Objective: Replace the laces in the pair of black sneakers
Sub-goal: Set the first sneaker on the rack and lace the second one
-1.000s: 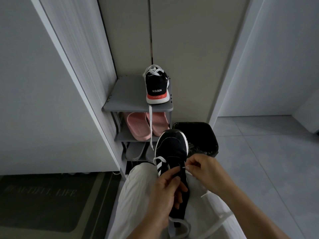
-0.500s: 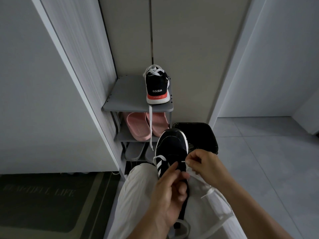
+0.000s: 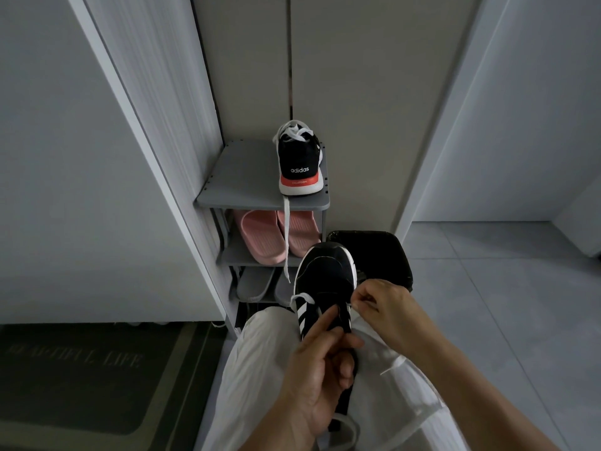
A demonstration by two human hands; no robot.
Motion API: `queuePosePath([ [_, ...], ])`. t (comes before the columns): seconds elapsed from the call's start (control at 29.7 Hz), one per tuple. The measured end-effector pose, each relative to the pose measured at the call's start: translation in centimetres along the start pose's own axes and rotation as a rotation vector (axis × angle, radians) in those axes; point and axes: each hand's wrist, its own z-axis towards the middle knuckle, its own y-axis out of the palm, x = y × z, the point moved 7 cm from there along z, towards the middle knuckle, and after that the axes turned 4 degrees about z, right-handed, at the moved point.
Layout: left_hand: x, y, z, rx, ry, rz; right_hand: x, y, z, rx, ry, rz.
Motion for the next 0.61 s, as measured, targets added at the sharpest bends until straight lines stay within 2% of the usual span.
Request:
queuePosePath([
  [0.3, -0.17, 0.15, -0.15, -0.018, -0.008, -0.001, -0.19, -0.37, -0.02, 0.033, -0.005, 0.062],
  [0.61, -0.09, 0.23, -0.26, -0.030, -0.004, -0.006, -0.38, -0.03, -0.16, 0.038, -0.021, -0.021],
])
